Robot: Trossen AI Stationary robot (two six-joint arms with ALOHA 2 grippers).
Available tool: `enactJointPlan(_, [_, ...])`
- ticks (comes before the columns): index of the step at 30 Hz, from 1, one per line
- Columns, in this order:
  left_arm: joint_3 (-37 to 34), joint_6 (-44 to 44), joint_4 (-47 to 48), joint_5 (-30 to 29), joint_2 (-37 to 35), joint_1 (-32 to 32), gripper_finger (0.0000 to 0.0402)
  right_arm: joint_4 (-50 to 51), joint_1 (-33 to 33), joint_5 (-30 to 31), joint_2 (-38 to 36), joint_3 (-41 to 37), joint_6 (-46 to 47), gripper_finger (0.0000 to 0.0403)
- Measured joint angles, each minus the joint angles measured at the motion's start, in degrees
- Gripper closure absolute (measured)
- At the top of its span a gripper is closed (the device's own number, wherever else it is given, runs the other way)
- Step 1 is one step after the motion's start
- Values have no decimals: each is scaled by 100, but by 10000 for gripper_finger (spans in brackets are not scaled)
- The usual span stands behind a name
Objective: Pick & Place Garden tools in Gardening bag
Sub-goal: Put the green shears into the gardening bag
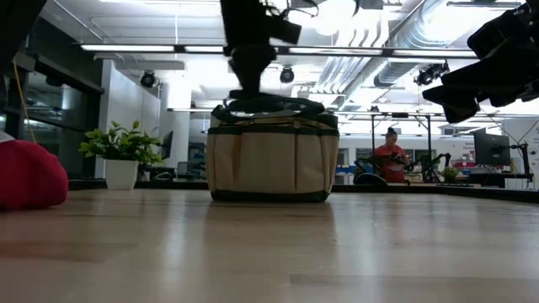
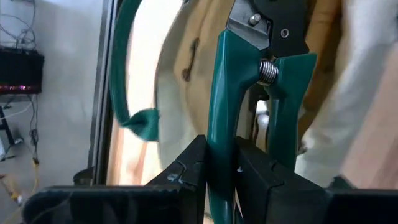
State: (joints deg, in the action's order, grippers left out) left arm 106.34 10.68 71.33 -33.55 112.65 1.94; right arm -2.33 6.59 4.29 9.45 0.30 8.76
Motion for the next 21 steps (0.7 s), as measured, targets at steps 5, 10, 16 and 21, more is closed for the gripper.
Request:
enactJointPlan(5, [4, -22, -64, -26, 117, -92, 348, -2, 0, 0, 26, 0, 1, 214])
enactJointPlan(10, [-3, -49, 7, 134, 277, -129, 348, -2, 0, 0, 42, 0, 2, 214])
enactJointPlan(16, [15, -263, -129, 282, 421, -160, 348, -2, 0, 0, 42, 0, 2, 214])
enactJointPlan(21, [15, -315, -95, 455, 453, -160, 348, -2, 0, 0, 42, 0, 2, 214])
